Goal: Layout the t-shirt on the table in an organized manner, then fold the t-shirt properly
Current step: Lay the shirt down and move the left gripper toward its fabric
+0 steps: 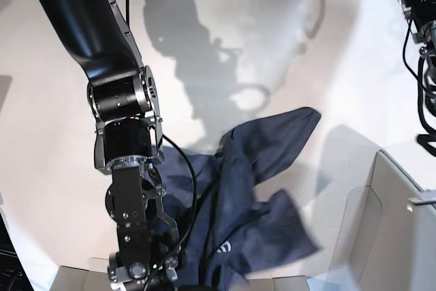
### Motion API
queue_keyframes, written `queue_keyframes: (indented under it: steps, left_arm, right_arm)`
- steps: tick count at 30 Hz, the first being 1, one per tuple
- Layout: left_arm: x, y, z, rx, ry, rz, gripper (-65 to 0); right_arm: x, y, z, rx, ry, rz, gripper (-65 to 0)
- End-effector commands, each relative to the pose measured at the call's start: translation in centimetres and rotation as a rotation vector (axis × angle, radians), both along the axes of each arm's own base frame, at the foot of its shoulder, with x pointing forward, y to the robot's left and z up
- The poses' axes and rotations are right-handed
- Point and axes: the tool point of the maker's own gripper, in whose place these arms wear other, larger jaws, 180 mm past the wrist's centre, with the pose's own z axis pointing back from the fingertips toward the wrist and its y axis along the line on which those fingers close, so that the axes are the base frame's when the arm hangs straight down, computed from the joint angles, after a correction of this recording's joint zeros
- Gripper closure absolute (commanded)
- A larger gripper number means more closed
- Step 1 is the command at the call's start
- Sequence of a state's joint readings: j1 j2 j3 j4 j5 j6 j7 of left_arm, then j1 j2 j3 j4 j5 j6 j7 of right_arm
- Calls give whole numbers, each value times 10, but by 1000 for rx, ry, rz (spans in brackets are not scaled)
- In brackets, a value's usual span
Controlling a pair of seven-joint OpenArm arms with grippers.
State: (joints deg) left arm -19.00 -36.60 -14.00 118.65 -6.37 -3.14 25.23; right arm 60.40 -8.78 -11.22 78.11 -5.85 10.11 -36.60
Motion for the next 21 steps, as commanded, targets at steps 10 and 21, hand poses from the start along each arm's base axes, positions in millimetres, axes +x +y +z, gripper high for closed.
queue_keyframes:
  steps: [10,21]
  left_arm:
    - [16,-65,-147,-198,360,-231,-124]
    - [18,-149,-269,-433,693,-524,-312]
  right_arm:
    - [-26,0,-59,60,36,30,0]
    - [-147,-35,-207,-331,321,69,0]
